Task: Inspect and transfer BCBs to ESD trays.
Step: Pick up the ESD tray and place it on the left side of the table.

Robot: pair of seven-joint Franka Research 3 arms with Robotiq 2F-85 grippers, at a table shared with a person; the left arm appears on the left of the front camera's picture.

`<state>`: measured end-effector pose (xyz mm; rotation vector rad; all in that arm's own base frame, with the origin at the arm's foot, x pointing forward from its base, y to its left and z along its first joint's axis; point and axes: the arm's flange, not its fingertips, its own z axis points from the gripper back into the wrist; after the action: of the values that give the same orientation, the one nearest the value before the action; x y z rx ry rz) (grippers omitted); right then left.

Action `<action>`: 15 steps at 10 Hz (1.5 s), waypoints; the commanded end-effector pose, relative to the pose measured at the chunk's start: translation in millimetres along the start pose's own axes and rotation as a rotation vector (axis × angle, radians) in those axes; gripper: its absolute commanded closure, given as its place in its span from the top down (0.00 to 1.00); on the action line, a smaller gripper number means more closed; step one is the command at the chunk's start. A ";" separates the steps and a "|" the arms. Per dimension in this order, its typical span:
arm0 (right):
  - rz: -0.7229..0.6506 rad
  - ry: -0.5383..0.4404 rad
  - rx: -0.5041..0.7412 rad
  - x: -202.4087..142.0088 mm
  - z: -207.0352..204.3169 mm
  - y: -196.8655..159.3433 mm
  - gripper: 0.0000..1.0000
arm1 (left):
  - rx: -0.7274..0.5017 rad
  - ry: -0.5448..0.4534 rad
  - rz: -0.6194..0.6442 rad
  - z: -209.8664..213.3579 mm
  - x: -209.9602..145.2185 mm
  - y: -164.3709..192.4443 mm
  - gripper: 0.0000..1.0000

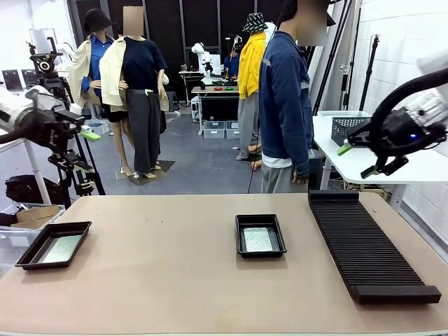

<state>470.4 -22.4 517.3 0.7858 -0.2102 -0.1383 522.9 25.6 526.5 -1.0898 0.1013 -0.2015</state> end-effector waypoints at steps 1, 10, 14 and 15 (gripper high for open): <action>0.010 0.045 0.138 12.4 9.8 -32.8 1.00 | 0.090 0.041 0.059 -25.0 8.2 -20.8 1.00; -0.084 0.090 0.339 39.4 12.9 -145.9 1.00 | 0.430 0.105 0.234 -210.2 54.7 -111.3 1.00; -0.077 0.207 0.422 58.2 0.9 -167.4 1.00 | 0.529 0.150 0.272 -279.6 64.0 -114.6 1.00; -0.077 0.236 0.452 61.6 -4.4 -171.9 1.00 | 0.541 0.129 0.274 -293.8 66.4 -114.0 1.00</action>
<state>511.3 -145.4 401.9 1.1963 0.0143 -0.0988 513.0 -284.9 491.8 -0.5477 0.3160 -0.0671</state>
